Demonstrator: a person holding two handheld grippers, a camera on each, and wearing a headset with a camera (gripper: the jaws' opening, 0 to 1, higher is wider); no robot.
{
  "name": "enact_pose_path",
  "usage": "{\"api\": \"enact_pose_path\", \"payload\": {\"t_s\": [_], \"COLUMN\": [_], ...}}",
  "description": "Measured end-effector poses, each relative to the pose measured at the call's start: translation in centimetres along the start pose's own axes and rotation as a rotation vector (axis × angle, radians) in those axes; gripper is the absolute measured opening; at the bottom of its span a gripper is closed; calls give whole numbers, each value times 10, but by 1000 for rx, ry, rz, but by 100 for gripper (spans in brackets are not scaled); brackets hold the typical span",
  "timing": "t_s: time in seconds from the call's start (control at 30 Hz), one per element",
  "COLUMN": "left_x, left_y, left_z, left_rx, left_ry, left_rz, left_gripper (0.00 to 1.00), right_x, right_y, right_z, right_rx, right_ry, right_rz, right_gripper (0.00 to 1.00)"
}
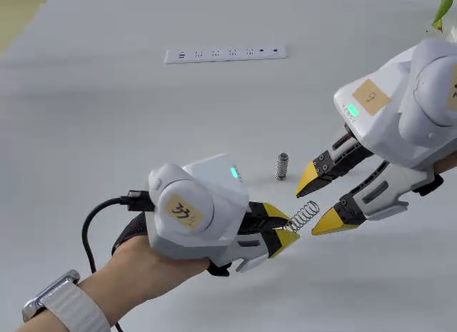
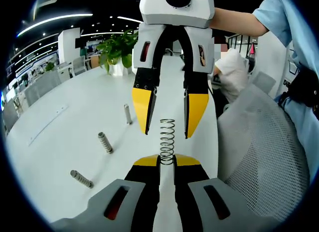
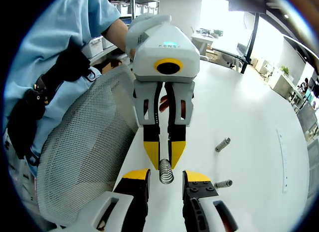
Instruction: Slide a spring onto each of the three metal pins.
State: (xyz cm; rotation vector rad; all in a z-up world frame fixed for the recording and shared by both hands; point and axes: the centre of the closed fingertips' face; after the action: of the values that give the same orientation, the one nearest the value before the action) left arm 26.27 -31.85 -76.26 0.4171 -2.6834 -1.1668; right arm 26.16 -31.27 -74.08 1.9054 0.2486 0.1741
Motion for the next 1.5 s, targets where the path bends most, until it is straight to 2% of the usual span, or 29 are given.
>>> {"api": "enact_pose_path", "payload": {"t_s": [0.47, 0.83, 1.1, 1.4, 1.5], "left_x": [1, 2, 1, 1, 0], "left_y": [2, 4, 4, 3, 3], "left_z": [-6, -11, -10, -10, -9], "left_rx": [20, 45, 48, 70, 76], "left_ry": [1, -7, -10, -23, -4], "left_rz": [-4, -4, -13, -35, -36], "left_gripper": [6, 6, 6, 7, 7], "right_x": [-4, -6, -4, -6, -4], "right_y": [-5, -6, -7, -8, -8], "right_z": [-4, -5, -4, -5, -5], "right_rx": [-12, -15, -29, -37, -37], "right_ry": [22, 23, 18, 10, 12], "right_rz": [-32, -38, -43, -40, -38], "right_gripper": [11, 8, 7, 7, 7]}}
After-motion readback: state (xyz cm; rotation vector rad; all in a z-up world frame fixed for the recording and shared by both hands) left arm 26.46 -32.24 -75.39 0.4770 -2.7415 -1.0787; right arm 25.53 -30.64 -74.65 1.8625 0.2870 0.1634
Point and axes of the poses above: the centre of the closed fingertips' face, and the gripper's own axes: y roughly backward along the fingers, x roughly to its right, z roughly out of its underside, and after that the axes turned 15 degrees about -x, right-handed
